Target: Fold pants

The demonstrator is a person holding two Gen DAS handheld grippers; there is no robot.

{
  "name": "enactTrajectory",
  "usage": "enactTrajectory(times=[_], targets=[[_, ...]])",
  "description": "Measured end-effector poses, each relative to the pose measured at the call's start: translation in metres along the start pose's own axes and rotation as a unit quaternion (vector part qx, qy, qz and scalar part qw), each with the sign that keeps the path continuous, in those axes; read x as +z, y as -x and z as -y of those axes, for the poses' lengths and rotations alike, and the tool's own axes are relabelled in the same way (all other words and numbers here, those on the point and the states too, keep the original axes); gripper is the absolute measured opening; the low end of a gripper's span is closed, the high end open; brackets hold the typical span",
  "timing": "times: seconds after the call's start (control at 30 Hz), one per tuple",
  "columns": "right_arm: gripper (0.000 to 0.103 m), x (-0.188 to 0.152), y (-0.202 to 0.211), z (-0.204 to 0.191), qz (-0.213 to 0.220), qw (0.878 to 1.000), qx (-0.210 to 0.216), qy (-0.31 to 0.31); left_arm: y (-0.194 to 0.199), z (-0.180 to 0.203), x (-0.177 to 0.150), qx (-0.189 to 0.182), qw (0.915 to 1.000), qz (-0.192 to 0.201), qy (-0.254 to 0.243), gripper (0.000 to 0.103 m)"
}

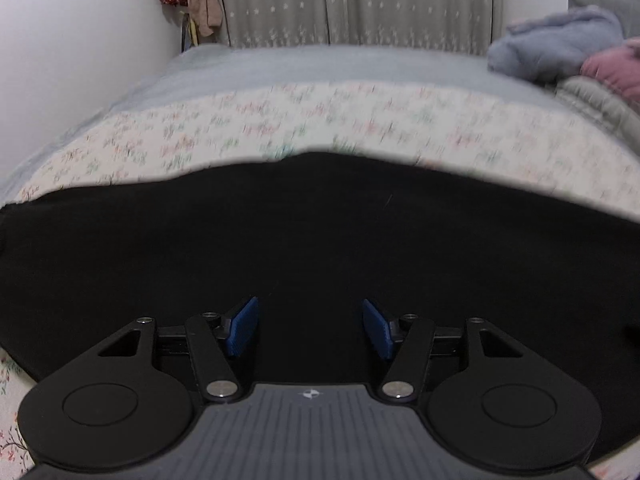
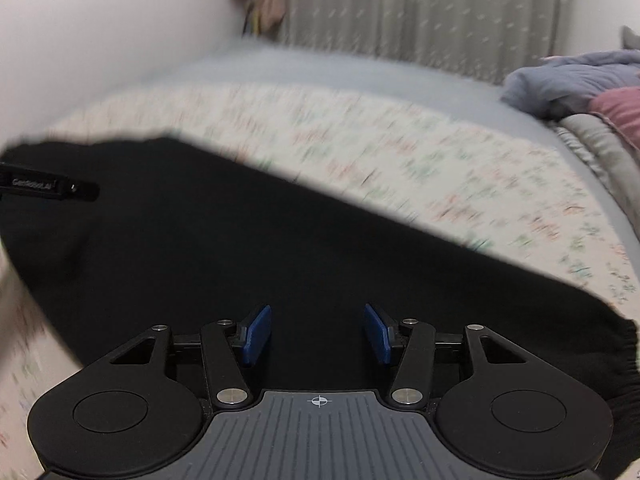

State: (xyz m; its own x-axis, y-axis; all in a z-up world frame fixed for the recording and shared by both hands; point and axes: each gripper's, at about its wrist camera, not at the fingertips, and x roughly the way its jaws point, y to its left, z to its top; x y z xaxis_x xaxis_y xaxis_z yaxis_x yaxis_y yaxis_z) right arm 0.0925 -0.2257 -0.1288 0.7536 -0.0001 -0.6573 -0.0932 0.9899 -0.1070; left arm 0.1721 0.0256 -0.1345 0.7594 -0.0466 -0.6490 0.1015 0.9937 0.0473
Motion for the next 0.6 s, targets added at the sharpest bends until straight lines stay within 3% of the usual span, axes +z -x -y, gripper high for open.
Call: enactTrajectory(times=[0.07, 0.37, 0.6], targets=[[0.049, -0.004, 0.000, -0.005, 0.003, 1.000, -0.006, 0.009, -0.004, -0.011, -0.004, -0.009, 0.9997, 0.005, 0.023, 0.083], [0.049, -0.018, 0.022, 0.019, -0.016, 0.999, 0.000, -0.032, -0.002, -0.040, -0.014, -0.012, 0.9990, 0.016, 0.040, 0.083], [0.049, -0.047, 0.048, 0.068, -0.026, 0.995, -0.015, -0.093, 0.003, -0.081, -0.021, 0.036, 0.9968, 0.016, 0.069, 0.082]])
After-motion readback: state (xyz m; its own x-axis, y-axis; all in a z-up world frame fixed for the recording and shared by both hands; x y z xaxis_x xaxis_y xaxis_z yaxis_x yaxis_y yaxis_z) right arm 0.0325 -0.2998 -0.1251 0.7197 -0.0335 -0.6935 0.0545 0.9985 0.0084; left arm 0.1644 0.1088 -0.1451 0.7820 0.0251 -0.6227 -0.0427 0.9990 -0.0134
